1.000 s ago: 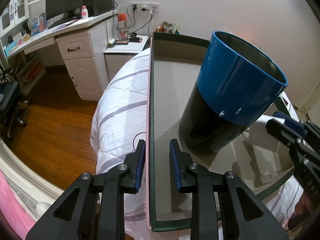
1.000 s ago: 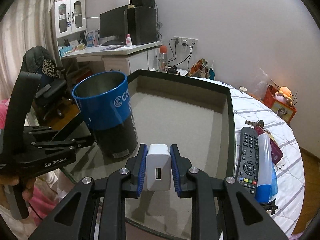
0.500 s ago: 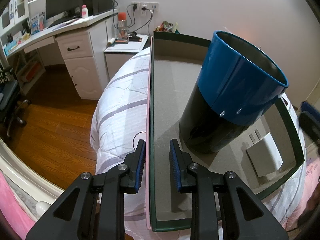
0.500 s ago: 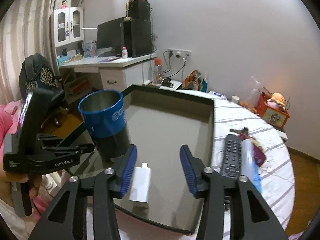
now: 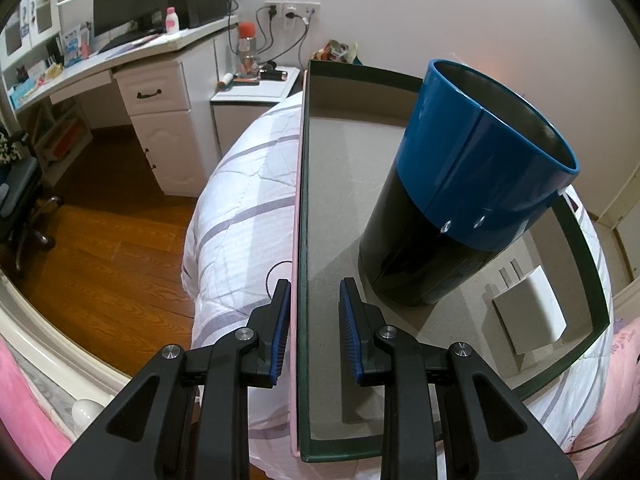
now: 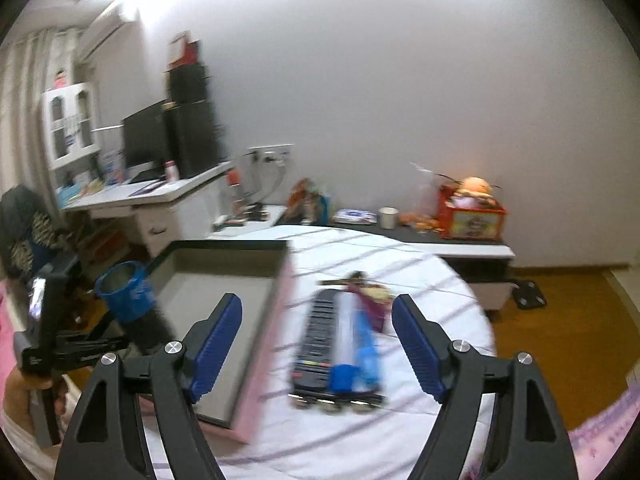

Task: Organize rigid objects
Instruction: 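Grasp the clear tube with blue cap with the right tool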

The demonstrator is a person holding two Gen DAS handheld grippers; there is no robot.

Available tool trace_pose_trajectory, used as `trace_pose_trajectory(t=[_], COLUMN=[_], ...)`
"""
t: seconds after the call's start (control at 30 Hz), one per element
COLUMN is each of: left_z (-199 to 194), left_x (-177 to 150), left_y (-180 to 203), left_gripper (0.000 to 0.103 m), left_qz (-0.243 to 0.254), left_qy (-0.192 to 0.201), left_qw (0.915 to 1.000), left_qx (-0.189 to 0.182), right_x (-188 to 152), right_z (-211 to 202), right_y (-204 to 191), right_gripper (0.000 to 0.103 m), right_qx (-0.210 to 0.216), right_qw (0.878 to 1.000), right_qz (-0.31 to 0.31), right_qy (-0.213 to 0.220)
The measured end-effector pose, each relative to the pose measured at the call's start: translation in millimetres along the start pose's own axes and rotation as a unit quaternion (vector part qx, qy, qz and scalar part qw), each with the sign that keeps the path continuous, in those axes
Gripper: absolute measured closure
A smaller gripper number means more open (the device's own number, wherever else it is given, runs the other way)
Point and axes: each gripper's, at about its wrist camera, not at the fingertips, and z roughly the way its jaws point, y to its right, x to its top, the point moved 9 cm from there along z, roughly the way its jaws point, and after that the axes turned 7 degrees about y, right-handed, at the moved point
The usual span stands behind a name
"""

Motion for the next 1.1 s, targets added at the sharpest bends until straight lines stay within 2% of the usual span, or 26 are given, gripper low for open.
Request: trace_pose_trajectory(t=[0.17,0.4,0.63,0.73,0.83,0.87,0.93,0.97,1.03,1.1], left_z=[0,-1,-1,-1,-1,-1,-2,-2,-2,-3], left_x=[0,-1,-1,0,0,0,0,0,0,1], left_y=[1,2,2,2,2,2,2,2,2,2], left_gripper=[0.079,0.079,0.079,0.078,0.078,0.078,0.078,0.078,0.078,0.078], left_qz=[0.0,0.001,0.001,0.001,0.003,0.002,0.004,0.004,0.005,0.006], left_qy=[0.0,-0.001,-0.001,-0.001,-0.001,-0.001,-0.001,-0.001,-0.001,-0.001], left_qw=[1.0,1.0,1.0,1.0,1.0,1.0,1.0,0.9999,0.9999,0.9999], left_qx=[0.004,0.007,0.007,0.007,0.008,0.008,0.009,0.009,0.009,0.01], right_x=[-15,-55,-80,-83,-82,-82,-85,-88,-93,-98], right_z=[1,23,40,47,56,60,70,76,84,89], right_y=[30,42,42,37,26,23,18,17,17,17], right_gripper=[0.02,0.019,0.019,0.019,0.02,0.022,0.043,0.047,0.063,0.069], right_qx=[-0.035,-0.04,-0.034,-0.02,0.012,0.019,0.026,0.028,0.027,0.024], right_qw=[0.999,0.996,0.993,0.993,0.993,0.993,0.992,0.991,0.989,0.988], right_qz=[0.014,0.011,0.005,0.005,0.013,0.013,0.008,0.007,0.009,0.008], right_qy=[-0.018,-0.075,-0.112,-0.114,-0.113,-0.112,-0.123,-0.131,-0.143,-0.154])
